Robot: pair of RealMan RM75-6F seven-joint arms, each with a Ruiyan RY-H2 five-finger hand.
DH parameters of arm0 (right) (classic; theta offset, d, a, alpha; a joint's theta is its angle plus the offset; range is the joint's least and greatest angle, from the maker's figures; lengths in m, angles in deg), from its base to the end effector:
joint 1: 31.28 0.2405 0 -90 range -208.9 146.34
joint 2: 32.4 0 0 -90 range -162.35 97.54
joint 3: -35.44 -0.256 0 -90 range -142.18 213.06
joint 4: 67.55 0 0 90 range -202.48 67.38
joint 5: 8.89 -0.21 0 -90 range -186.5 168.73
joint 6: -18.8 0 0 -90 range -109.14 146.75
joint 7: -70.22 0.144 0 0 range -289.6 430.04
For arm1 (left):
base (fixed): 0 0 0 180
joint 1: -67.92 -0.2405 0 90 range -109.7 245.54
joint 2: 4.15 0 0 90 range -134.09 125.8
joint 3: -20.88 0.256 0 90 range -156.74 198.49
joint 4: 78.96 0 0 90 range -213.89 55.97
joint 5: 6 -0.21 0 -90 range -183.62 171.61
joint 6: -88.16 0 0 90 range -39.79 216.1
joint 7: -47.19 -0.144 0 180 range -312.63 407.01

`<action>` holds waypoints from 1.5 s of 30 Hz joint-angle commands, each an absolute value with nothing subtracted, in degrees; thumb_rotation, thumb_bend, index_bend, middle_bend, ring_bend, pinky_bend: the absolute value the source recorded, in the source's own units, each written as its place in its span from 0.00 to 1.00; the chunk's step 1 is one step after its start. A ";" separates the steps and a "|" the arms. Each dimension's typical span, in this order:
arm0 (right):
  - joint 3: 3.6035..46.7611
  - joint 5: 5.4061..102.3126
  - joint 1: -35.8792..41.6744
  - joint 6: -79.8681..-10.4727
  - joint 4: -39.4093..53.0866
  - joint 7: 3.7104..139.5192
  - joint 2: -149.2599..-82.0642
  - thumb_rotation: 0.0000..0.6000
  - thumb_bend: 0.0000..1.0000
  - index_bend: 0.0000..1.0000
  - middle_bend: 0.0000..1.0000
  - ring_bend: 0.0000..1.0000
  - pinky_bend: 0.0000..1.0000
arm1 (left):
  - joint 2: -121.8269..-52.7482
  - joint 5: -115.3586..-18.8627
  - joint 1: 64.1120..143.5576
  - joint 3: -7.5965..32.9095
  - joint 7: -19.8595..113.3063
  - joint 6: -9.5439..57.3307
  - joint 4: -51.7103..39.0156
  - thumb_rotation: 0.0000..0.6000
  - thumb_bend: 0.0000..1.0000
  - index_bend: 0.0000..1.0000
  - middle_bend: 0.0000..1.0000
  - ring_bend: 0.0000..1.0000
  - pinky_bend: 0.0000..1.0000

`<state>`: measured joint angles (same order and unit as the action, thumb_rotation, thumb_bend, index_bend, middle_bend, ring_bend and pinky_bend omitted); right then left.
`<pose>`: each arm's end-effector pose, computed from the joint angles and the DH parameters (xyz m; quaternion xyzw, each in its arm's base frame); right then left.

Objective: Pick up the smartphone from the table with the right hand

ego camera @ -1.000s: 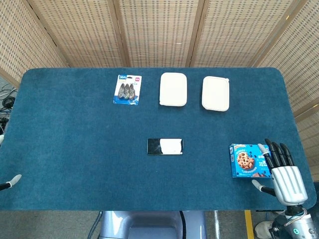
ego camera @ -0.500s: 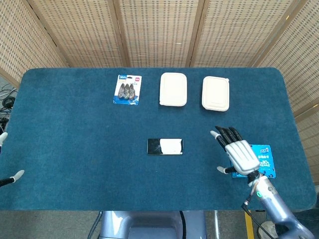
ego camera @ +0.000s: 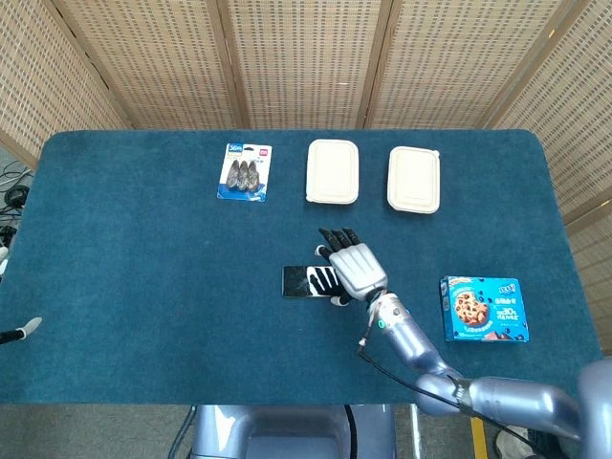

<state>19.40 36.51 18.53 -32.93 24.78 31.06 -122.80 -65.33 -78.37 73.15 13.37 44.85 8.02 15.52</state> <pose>-0.0844 -0.3492 -0.0299 0.7692 -0.3756 0.3300 0.3980 -0.3341 0.1963 0.1851 -0.5290 -0.4269 -0.3407 0.6496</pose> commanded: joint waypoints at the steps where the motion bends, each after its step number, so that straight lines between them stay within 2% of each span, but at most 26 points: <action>1: 19.44 31.26 23.16 -33.68 17.93 27.06 -129.54 1.00 0.00 0.23 0.00 0.00 0.00 | -65.62 -77.30 73.73 12.97 44.56 9.07 14.98 1.00 0.00 0.00 0.00 0.00 0.00; 6: 18.86 24.75 25.72 -33.09 11.88 26.56 -134.55 1.00 0.00 0.23 0.00 0.00 0.00 | -65.77 -76.05 74.34 12.69 44.31 10.29 14.65 1.00 0.00 0.00 0.00 0.00 0.00; 12: 19.54 21.91 27.38 -32.60 8.74 25.91 -136.93 1.00 0.00 0.23 0.00 0.00 0.00 | -65.87 -74.89 74.85 12.53 44.39 11.51 14.04 1.00 0.00 0.00 0.00 0.00 0.00; 31: 19.43 23.79 28.93 -32.20 4.73 30.68 -140.56 1.00 0.00 0.23 0.00 0.00 0.00 | -66.10 -73.71 75.37 12.51 44.38 12.32 13.27 1.00 0.00 0.00 0.00 0.00 0.00; 42: 19.31 23.58 30.23 -30.77 1.03 31.06 -142.67 1.00 0.00 0.27 0.00 0.00 0.00 | -65.94 -72.65 75.54 12.31 45.02 13.04 12.74 1.00 0.00 0.00 0.00 0.00 0.00; 45: 19.36 23.01 30.56 -30.26 0.50 30.73 -142.87 1.00 0.07 0.32 0.00 0.00 0.00 | -65.93 -72.65 75.56 12.34 45.09 13.06 12.68 1.00 0.00 0.00 0.00 0.00 0.00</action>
<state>19.35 23.14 30.46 -30.38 0.60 30.81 -142.79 -65.93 -72.65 75.56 12.34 45.09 13.06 12.68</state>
